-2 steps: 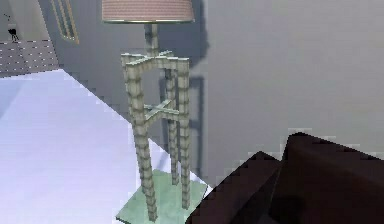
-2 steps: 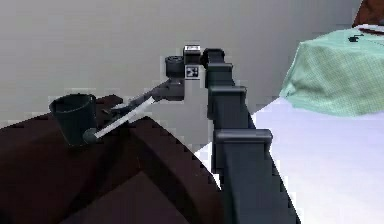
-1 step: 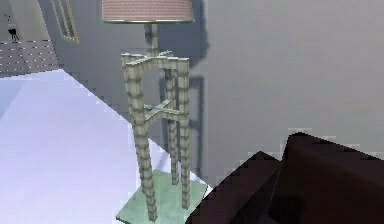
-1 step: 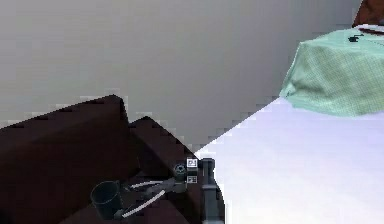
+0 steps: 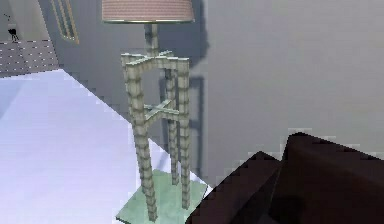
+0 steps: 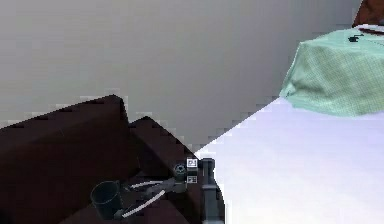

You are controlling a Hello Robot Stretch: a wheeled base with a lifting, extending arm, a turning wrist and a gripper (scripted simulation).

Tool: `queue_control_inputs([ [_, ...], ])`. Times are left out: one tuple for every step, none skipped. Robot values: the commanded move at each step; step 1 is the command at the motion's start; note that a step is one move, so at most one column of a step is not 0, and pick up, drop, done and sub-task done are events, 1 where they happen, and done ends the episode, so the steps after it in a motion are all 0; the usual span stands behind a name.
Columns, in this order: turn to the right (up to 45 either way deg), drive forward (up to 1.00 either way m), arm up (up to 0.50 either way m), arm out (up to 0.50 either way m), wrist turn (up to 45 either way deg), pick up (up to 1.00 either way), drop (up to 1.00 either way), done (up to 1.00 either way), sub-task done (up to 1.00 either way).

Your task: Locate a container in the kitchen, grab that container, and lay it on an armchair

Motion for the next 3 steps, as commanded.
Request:
queue_control_inputs([
  [0.0,0.0,0.0,0.0,0.0,0.0,1.0,0.0,0.0],
  [0.0,0.0,0.1,0.0,0.0,0.0,0.0,0.0,0.0],
  [0.0,0.0,0.0,-0.08,0.0,0.0,0.0,0.0,0.0],
])
